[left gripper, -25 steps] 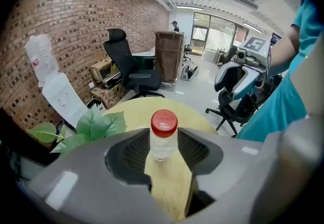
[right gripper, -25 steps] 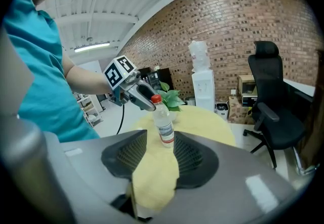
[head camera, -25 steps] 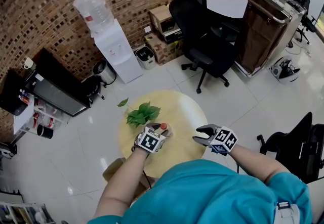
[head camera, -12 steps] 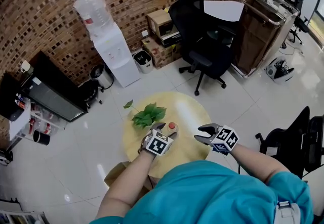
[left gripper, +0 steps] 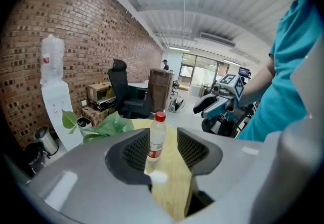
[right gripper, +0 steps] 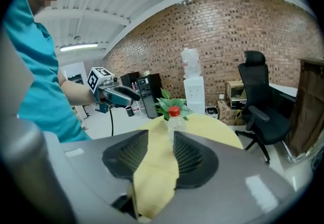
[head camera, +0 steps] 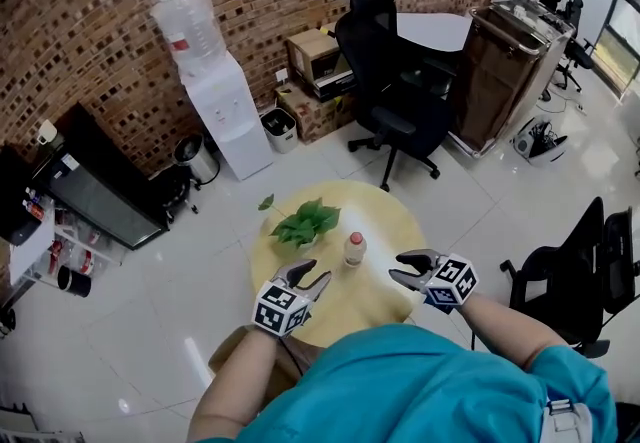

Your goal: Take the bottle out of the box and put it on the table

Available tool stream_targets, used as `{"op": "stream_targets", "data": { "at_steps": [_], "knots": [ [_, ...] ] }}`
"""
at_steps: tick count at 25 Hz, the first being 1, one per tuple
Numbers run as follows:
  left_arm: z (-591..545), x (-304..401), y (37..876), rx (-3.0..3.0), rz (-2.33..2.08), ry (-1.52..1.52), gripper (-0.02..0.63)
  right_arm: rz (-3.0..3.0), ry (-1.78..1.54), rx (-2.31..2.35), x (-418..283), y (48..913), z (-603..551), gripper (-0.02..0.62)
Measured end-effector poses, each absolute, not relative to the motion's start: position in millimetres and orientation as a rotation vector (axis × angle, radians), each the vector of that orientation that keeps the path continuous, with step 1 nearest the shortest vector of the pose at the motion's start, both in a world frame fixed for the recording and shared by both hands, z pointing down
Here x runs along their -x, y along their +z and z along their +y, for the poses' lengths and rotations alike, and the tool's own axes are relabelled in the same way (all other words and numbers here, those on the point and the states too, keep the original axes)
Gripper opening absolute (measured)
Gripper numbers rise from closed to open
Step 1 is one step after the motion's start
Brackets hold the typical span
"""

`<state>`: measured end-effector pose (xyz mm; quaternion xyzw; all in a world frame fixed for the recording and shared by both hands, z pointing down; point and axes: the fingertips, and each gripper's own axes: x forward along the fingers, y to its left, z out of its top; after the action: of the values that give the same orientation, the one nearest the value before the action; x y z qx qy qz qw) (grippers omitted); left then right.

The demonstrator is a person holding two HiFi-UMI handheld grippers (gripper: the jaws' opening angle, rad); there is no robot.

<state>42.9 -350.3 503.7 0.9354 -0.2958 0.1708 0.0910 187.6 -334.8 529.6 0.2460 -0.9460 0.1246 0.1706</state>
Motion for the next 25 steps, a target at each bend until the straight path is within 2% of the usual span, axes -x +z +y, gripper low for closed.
{"op": "stream_targets", "data": {
  "at_steps": [4,9,13,19,25],
  "knots": [
    [-325,-22,483,-2.808,-0.935,0.370,0.108,-2.715,0.316,-0.658,-180,516,-316,0.134],
    [-277,-37,452,-2.803,-1.027,0.303,0.004,-2.819,0.262,-0.616,-202,472,-293,0.060],
    [-231,-69,435,-2.777,-1.143,0.339,0.003,-2.894,0.221,-0.544,-239,447,-267,0.002],
    [-169,-194,410,-2.673,-1.322,0.288,0.002,-2.956,0.152,-0.316,-348,426,-225,0.002],
    [-110,-273,406,-2.611,-1.402,0.269,0.003,-2.982,0.206,-0.153,-392,439,-190,0.002]
  ]
}}
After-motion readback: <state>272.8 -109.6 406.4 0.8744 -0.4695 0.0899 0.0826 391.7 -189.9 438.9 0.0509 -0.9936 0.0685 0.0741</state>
